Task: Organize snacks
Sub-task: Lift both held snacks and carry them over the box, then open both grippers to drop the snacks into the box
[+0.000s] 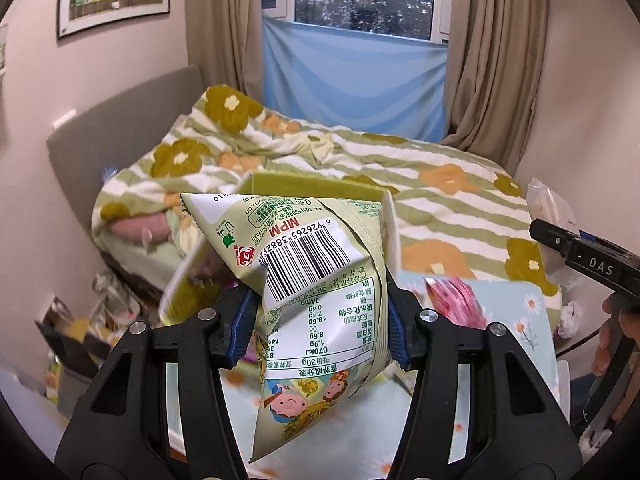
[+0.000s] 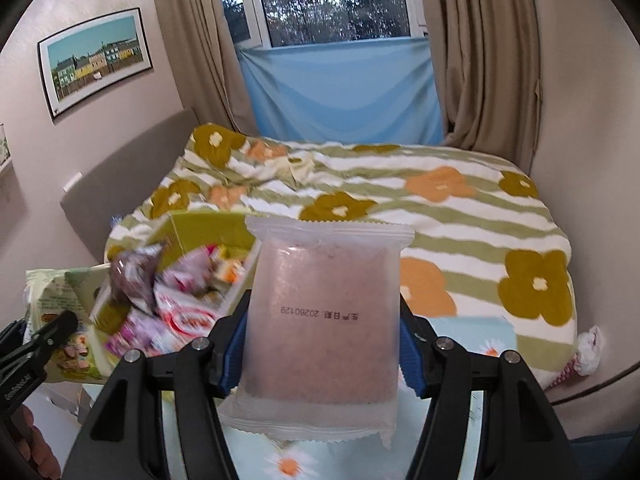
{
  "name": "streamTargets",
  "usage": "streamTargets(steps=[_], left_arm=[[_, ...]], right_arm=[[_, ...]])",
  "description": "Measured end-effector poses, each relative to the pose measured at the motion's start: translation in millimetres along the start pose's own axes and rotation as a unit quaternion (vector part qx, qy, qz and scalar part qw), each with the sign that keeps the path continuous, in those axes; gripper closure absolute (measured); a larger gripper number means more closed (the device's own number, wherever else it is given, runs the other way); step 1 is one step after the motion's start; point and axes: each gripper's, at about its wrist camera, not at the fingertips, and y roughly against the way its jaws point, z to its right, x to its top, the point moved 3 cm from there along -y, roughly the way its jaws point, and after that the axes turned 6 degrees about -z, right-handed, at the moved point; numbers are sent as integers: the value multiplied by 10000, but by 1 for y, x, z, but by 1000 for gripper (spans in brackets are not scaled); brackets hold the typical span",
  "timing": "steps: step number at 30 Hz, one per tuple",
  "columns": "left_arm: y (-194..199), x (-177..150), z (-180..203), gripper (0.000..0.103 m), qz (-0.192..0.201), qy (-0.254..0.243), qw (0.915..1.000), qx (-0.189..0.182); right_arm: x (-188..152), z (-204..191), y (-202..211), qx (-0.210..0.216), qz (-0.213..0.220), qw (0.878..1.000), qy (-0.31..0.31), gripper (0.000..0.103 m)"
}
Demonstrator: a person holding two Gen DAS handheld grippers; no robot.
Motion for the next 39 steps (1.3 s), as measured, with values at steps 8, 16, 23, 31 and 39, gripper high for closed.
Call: streamTargets(steps=[8, 16, 23, 31, 39], left_arm=[[-56, 63, -49, 51, -200, -273, 9991, -250], [-132, 96, -63, 46, -729, -749, 9921, -699], [-167, 93, -61, 0, -985, -972, 9862, -905], [-166, 79, -84, 0, -1148, -806, 9858, -924], [-157, 78, -103, 0, -1108, -591, 9896, -697]], right_arm=[[43, -66, -41, 115, -8, 9999, -101, 45], [56, -102, -88, -48, -287, 9992, -270, 45], [50, -110, -118, -209, -554, 9974, -422, 45], [55, -122, -124, -149, -683, 9970, -322, 45], [80, -135, -150, 169, -793, 9965, -217, 45]])
